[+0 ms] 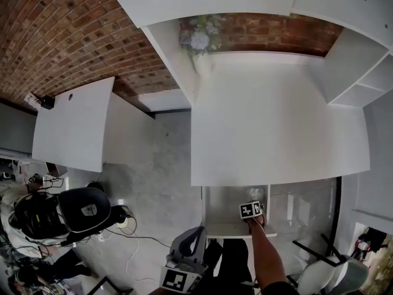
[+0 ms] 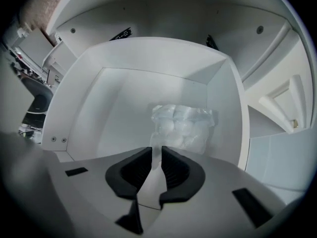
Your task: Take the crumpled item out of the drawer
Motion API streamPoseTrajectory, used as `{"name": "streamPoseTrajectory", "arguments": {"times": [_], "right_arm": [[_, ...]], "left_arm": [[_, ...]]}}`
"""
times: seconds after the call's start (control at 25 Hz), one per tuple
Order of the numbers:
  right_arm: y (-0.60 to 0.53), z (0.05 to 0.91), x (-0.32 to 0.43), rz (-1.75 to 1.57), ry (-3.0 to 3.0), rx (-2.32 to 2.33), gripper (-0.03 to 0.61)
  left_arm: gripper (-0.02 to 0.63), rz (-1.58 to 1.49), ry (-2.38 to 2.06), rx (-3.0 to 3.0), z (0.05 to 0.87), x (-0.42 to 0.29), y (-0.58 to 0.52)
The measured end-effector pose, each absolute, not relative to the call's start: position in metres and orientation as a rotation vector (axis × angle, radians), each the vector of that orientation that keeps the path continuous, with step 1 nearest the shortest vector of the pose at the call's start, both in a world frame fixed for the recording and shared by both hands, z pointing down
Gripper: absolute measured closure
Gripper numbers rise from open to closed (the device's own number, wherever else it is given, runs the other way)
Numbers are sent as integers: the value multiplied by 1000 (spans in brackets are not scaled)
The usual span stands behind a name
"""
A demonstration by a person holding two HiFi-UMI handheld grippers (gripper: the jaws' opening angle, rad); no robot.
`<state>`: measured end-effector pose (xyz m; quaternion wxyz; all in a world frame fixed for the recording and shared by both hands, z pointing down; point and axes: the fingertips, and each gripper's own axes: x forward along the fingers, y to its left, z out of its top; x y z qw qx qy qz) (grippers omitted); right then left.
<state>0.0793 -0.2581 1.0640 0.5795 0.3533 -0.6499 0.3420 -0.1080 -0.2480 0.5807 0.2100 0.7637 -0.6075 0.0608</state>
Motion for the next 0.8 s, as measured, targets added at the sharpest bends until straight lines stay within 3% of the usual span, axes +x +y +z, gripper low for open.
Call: {"name": "streamPoseTrajectory", "arguments": {"times": [0.32,0.8], "right_arm": [[-260,1065,77,770,-1520,836,561],[-258,1008,50,802,-1643,836,564]], "left_arm": [[589,176,-1688,2106,587,-112,-238],[589,118,-1704,2119,562,-118,-222]]}}
